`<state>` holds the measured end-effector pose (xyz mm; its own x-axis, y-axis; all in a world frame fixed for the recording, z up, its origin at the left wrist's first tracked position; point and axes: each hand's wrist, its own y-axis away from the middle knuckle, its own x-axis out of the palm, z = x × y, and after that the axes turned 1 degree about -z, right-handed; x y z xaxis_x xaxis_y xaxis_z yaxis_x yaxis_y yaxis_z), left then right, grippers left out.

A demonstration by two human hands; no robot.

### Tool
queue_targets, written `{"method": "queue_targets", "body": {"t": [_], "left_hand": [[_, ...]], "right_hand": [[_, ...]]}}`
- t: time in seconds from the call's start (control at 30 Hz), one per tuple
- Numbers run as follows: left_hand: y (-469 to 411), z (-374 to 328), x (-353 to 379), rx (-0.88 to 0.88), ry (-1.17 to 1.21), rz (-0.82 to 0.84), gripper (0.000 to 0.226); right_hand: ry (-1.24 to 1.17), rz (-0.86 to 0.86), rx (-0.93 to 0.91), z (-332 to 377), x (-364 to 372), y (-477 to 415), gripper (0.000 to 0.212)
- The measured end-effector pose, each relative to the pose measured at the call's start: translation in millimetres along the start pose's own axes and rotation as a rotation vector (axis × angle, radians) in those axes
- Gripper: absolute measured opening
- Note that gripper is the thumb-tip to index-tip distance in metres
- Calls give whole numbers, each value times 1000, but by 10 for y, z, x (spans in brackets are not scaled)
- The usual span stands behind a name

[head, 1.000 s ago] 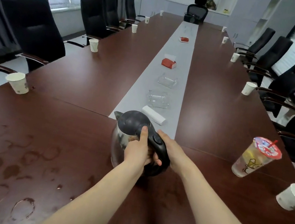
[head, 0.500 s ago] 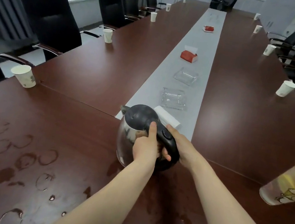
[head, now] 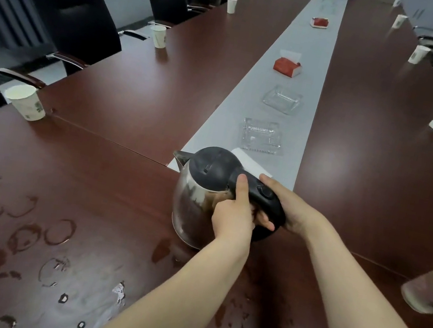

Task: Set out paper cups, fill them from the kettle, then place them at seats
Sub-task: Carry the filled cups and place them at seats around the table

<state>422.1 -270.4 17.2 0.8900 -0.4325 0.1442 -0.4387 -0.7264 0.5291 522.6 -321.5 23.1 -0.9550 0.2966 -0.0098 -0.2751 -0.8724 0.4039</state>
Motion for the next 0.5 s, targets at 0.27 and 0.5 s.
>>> {"method": "queue_targets", "body": {"t": [0.27, 0.5], "left_hand": [[55, -23, -10, -30, 24, 61, 67], [69, -63, 6, -2, -69, 12, 70]], "right_hand": [[13, -25, 66, 35, -28, 17, 72], [-60, -208, 44, 84, -16, 86, 50]]}}
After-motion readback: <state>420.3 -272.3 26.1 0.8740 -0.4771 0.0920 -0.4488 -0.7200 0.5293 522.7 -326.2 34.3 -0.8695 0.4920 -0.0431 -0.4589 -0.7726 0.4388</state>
